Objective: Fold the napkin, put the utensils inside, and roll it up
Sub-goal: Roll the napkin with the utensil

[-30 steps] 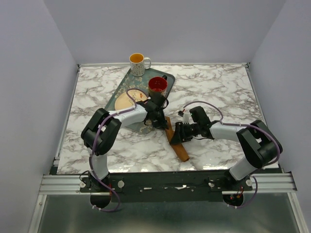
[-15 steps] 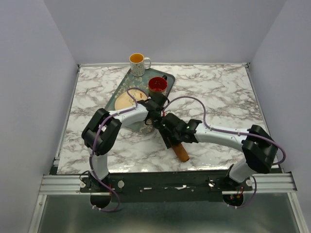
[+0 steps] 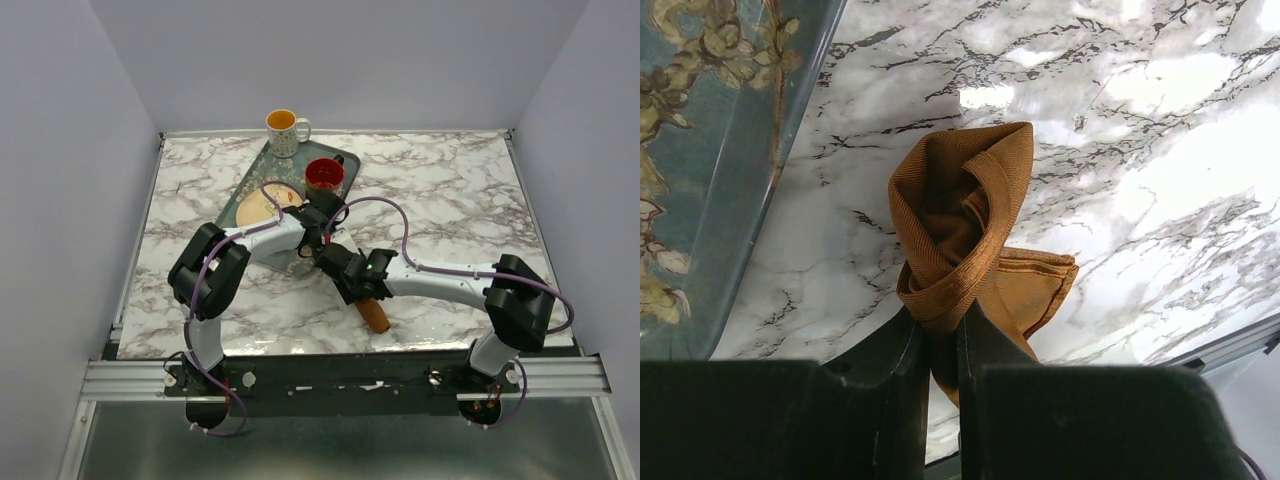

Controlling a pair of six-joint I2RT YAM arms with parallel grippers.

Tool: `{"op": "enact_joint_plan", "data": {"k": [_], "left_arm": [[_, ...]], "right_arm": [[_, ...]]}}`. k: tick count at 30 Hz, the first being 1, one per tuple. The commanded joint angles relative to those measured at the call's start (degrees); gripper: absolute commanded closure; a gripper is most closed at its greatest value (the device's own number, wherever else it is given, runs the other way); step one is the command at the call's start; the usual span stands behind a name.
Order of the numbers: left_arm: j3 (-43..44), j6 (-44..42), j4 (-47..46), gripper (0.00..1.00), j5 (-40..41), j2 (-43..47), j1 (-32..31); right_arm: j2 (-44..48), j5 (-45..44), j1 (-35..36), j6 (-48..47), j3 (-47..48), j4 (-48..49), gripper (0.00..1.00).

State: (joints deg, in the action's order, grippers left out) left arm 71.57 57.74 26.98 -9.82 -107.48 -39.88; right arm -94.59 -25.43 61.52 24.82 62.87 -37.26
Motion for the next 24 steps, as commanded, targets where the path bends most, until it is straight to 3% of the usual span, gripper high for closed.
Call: {"op": "enact_joint_plan", "data": {"k": [1, 6, 13, 21, 24], "left_arm": [[1.0, 0.4, 0.9, 0.85, 0.7, -0.4, -0.4], [0.7, 0.4, 0.7, 0.85, 0.4, -0.2, -0.4], [1.2, 0.8, 0.6, 0.85, -0.1, -0.3, -0.4], [0.9, 0.2, 0.4, 0.83, -0.8, 0.4, -0.4], [0.4, -1.5, -1.1, 0.67, -1.0, 1.4, -0.2]], "right_arm": [[-0.2, 1.9, 1.0, -0.4, -1.6, 3.9, 0.45], [-2.6, 1.2, 1.0, -0.6, -2.9, 5.1, 0.36], [-4.9, 0.0, 1.0, 0.0, -4.3, 6.4, 0.33], [-4.0, -2.4, 0.6, 0.4, -5.5, 7.5, 0.55], [-2.2, 1.3, -0.7, 0.1, -7.8, 10.6, 0.68]]}}
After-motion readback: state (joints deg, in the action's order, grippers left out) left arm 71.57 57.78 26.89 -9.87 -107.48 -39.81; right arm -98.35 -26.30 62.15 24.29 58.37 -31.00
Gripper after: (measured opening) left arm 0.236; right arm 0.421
